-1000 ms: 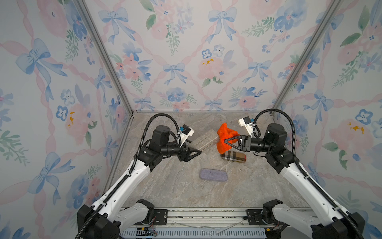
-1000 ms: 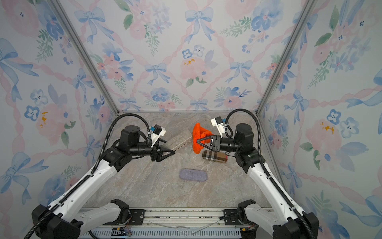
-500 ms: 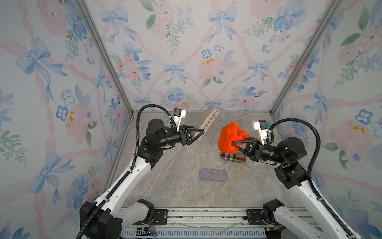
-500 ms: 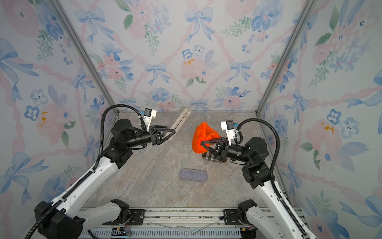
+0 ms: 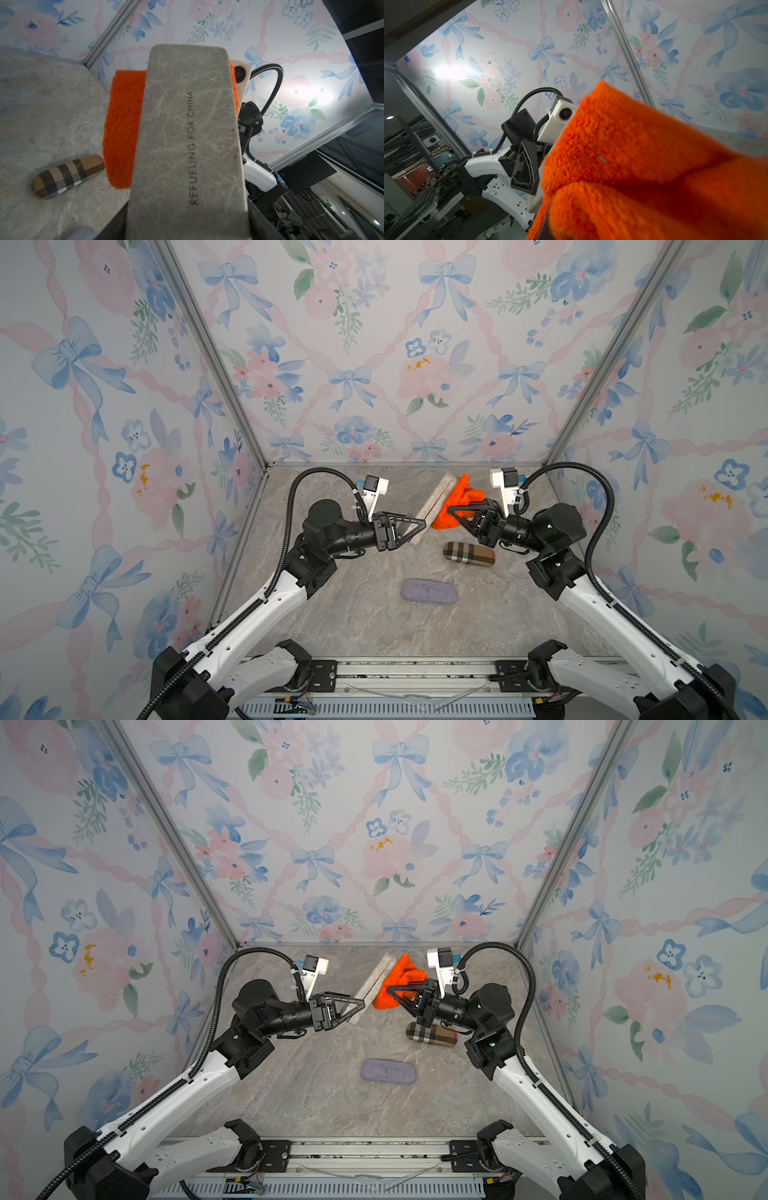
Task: Wipe the eyeglass case
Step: Wipe the dirt from the eyeglass case.
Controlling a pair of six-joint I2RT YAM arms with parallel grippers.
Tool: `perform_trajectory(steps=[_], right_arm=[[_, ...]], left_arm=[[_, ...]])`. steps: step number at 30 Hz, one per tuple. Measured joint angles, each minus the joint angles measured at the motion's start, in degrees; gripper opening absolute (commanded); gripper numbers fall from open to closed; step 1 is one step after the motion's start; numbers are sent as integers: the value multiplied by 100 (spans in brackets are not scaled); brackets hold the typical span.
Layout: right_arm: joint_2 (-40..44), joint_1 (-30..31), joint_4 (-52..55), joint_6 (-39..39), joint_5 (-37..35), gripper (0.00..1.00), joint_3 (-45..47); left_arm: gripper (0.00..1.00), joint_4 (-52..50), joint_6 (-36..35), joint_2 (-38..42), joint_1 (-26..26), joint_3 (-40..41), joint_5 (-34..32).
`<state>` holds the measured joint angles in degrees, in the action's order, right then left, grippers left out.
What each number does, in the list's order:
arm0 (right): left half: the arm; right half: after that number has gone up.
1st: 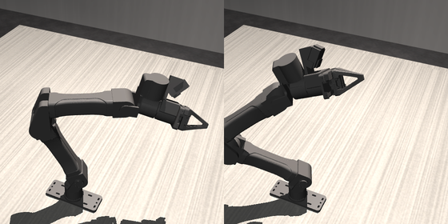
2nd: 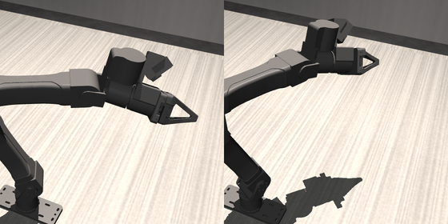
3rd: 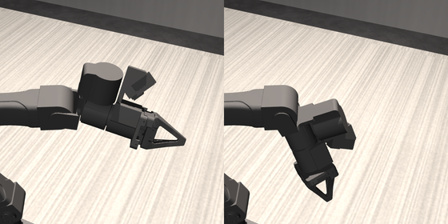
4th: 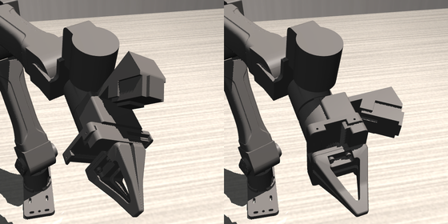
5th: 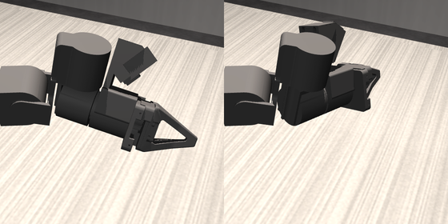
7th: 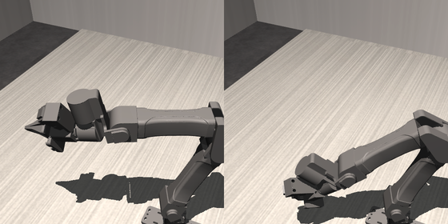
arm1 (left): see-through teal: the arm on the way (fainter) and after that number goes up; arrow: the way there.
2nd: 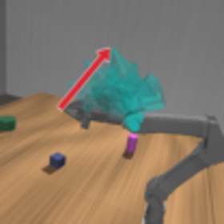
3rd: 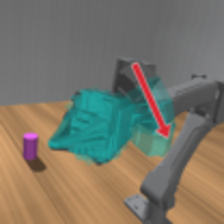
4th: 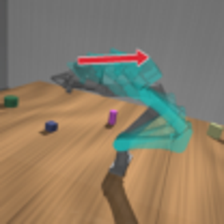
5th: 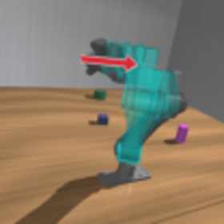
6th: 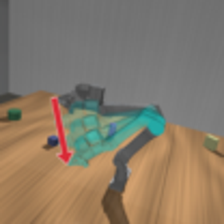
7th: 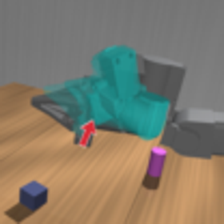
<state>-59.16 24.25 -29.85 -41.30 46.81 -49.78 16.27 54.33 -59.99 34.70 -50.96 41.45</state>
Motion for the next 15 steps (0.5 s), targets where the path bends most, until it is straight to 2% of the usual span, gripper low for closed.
perform_trajectory(steps=[6,15], right_arm=[[-313,-74,-236,-33,-125,0,-48],[-339,468,-796,-415,-107,0,409]], left_arm=[[25,81,42,63,17,70,-20],[25,562,11,-527,-103,-308,352]])
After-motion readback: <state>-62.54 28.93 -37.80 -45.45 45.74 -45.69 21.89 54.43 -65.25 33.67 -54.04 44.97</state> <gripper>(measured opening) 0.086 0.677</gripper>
